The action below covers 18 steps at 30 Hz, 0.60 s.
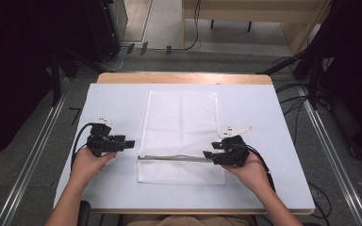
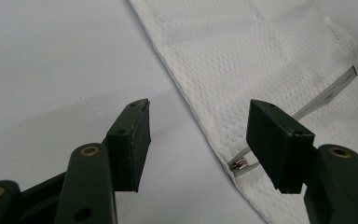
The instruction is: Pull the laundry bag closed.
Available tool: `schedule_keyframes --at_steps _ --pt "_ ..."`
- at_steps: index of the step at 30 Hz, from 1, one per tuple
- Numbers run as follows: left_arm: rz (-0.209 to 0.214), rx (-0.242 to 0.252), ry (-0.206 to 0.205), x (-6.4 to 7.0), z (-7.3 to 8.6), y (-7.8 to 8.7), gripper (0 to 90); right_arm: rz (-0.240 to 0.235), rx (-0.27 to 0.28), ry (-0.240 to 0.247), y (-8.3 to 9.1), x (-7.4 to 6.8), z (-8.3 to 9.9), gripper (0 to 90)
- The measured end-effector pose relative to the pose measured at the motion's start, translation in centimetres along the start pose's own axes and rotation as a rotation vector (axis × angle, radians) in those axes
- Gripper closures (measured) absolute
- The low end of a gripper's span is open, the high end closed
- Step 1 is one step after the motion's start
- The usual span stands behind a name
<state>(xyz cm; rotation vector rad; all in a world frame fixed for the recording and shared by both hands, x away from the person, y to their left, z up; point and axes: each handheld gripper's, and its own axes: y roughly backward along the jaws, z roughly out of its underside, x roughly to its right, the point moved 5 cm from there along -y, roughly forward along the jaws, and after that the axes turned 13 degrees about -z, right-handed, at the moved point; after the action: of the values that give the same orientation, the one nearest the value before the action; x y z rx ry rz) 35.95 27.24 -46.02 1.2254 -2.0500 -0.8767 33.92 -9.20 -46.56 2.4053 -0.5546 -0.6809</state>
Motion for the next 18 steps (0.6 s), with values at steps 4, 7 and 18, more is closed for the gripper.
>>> schedule_keyframes --at_steps 4,7,18 --pt "0.002 0.004 -0.002 0.0 0.0 0.1 40.4 0.002 -0.010 0.007 -0.1 -0.6 -0.3 50.0" --pt "-0.002 0.005 -0.003 -0.1 0.0 0.2 40.4 -0.013 -0.012 0.007 -0.4 -1.3 -0.8 53.2" --pt "-0.010 0.007 -0.001 0.0 0.6 0.6 39.9 -0.051 -0.042 0.039 -2.2 -3.2 -2.3 54.0"
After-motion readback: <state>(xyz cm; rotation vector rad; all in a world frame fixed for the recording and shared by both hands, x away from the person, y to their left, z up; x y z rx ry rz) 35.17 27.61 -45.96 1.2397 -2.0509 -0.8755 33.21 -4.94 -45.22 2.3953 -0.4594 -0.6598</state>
